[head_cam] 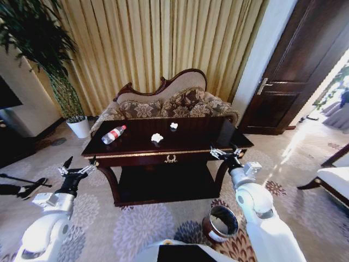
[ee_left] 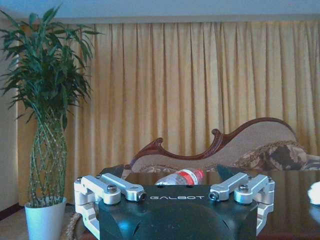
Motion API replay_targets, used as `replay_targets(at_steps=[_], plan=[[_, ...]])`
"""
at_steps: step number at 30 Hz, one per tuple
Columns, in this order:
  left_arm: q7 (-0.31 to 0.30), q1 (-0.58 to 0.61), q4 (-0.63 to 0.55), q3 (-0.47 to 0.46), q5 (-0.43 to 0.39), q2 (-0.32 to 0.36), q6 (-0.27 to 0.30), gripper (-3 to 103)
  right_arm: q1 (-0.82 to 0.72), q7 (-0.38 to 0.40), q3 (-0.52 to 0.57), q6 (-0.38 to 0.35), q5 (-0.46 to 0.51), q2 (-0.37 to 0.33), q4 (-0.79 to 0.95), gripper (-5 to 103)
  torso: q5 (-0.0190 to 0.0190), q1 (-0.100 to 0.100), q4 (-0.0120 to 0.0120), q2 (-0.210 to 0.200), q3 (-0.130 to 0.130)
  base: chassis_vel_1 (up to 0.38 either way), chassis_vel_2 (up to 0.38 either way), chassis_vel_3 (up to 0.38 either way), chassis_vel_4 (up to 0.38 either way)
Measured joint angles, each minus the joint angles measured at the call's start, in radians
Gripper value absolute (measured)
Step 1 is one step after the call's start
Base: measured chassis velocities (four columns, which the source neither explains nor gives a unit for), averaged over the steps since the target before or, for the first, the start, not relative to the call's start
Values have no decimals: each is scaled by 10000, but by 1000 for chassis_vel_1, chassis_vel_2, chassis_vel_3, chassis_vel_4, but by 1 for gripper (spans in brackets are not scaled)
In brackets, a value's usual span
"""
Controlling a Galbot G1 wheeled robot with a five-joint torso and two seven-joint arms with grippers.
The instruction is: Move to the front of the table and place the trash on the table into the trash bin.
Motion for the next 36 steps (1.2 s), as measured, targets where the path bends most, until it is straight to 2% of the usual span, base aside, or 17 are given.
replay_targets(at_steps=[9, 16, 20, 24, 30, 36], plan=[[3, 60, -1, -61, 1, -12, -38, 100, 25, 0, -41, -32, 51, 37, -2, 100, 1, 9, 1, -4, 3, -248, 232, 259, -263], [9, 75, 35, -61, -2, -56, -47, 100, 196, 1, -150, -59, 85, -54, -50, 100, -1, 11, -2, -5, 3, -59, 34, 54, -57], [6, 102, -97, -82, -2, -136, -39, 100, 949, -1, -929, -347, 178, -151, -653, 100, 0, -14, 1, 10, -7, 60, -44, -43, 28], [4, 228, -227, -210, 11, -266, -33, 100, 1984, -1, -1815, -428, 655, -620, -1777, 100, 1, -9, 4, 5, -3, 33, -39, -19, 34], [2, 338, -299, -327, 21, -395, -48, 100, 3514, 0, -2472, -377, 1097, -1052, -3031, 100, 2, 6, -2, -4, 3, 0, 0, 0, 0], [0, 436, -386, -334, 129, -595, -54, 100, 4521, 0, -2974, -395, 1622, -1202, -3717, 100, 0, 1, 2, -1, 0, 0, 0, 0, 0]])
